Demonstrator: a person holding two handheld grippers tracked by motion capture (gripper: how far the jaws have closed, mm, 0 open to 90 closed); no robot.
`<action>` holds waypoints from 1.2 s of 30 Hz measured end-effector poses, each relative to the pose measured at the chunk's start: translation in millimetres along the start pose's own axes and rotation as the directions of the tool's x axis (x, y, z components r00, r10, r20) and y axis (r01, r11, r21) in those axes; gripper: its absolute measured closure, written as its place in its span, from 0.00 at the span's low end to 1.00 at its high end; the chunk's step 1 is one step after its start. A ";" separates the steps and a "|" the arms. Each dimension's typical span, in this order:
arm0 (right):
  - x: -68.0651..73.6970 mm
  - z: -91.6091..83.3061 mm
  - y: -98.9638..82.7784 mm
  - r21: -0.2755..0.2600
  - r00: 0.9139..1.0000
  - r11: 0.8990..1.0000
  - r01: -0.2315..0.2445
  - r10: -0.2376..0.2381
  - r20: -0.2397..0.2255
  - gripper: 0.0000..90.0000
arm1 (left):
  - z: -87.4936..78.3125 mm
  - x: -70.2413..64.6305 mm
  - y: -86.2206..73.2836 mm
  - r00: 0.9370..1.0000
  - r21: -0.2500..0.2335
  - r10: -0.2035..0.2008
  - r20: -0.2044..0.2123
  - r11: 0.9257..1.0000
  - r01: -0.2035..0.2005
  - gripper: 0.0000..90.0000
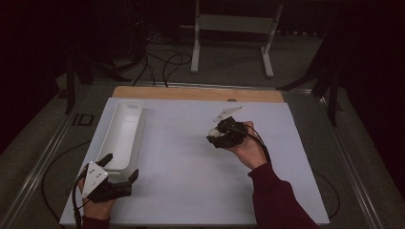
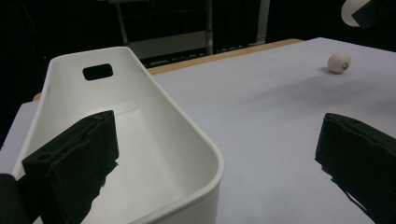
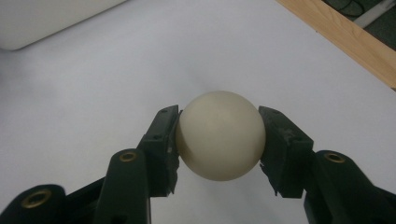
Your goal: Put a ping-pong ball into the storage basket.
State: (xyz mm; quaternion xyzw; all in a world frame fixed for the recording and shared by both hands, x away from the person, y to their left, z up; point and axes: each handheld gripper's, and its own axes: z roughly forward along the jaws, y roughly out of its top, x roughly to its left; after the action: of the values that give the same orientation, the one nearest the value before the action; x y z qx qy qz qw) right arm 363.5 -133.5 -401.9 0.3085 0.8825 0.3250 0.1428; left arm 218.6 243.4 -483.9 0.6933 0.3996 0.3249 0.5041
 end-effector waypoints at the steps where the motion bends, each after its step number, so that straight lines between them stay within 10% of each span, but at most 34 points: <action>1: 0.5 0.3 0.6 -0.002 1.000 1.000 0.005 -0.005 0.001 0.56 | -0.1 0.0 0.0 1.000 0.000 0.000 0.000 1.000 0.000 0.00; 36: 17.8 6.2 17.9 -0.031 0.998 0.998 0.050 -0.051 -0.028 0.56 | 0.7 -0.7 -0.1 1.000 0.002 0.002 0.005 1.000 -0.002 0.00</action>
State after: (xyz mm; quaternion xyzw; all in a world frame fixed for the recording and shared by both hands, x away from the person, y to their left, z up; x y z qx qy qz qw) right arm 360.7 -108.4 -395.6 0.2792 0.8869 0.3391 0.1431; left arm 218.8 242.4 -484.2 0.6950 0.3978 0.3235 0.5041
